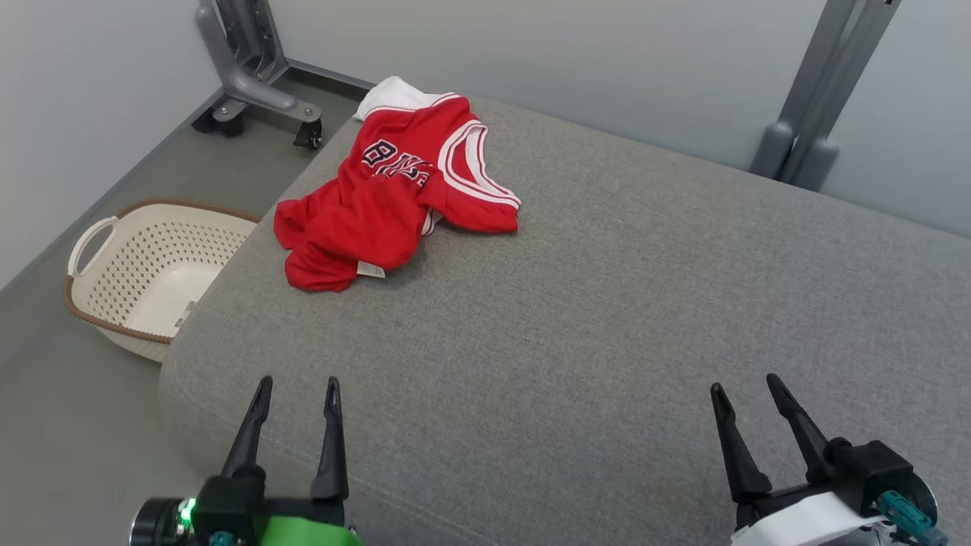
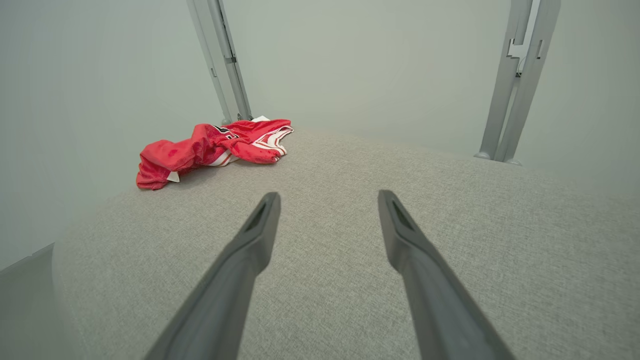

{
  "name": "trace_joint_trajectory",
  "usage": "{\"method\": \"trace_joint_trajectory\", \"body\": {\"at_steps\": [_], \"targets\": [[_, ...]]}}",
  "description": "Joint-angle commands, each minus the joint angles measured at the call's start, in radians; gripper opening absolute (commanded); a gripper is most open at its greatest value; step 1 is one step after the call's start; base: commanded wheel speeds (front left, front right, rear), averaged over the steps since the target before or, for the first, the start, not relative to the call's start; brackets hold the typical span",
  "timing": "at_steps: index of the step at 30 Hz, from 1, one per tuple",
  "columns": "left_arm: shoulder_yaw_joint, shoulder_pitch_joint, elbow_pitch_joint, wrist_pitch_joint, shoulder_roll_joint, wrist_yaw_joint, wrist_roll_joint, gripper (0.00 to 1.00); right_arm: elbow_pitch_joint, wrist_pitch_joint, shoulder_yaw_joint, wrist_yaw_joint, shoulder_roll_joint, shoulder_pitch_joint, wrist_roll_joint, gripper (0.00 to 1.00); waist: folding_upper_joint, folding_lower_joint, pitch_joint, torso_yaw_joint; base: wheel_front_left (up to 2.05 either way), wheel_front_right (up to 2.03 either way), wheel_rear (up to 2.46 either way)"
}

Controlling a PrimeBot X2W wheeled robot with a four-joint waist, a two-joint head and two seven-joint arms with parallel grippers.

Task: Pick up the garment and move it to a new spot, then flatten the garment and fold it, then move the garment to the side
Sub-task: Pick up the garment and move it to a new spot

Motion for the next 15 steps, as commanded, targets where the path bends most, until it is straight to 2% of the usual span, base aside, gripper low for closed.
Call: {"method": "trace_joint_trajectory", "body": {"at_steps": [1, 4, 8, 12, 15], "targets": [[-0.008, -0.059, -0.011, 0.0, 0.001, -0.012, 0.012, 1.0, -0.012, -0.003, -0.008, -0.001, -0.021, -0.008, -0.012, 1.0, 0.0, 0.0, 0.052, 0.016, 0.0, 0.0, 0.0], [-0.015, -0.171, -0.022, 0.0, 0.001, -0.02, -0.006, 1.0, -0.023, -0.003, 0.002, -0.001, -0.066, -0.04, -0.027, 1.0, 0.0, 0.0, 0.131, 0.012, 0.0, 0.0, 0.0], [-0.024, -0.388, 0.029, 0.0, 0.002, -0.061, -0.028, 1.0, -0.025, -0.003, 0.03, -0.001, -0.15, -0.107, -0.035, 1.0, 0.0, 0.0, 0.245, -0.01, 0.0, 0.0, 0.0], [-0.018, -0.658, 0.164, 0.038, 0.025, -0.094, -0.035, 1.0, -0.049, -0.003, 0.053, -0.001, -0.232, -0.195, -0.026, 1.0, 0.0, 0.0, 0.364, -0.048, 0.0, 0.0, 0.0], [-0.006, -0.852, 0.301, 0.107, 0.036, -0.112, -0.07, 1.0, -0.079, -0.003, 0.041, -0.001, -0.281, -0.244, -0.02, 1.0, 0.0, 0.0, 0.438, -0.08, 0.0, 0.0, 0.0]]}}
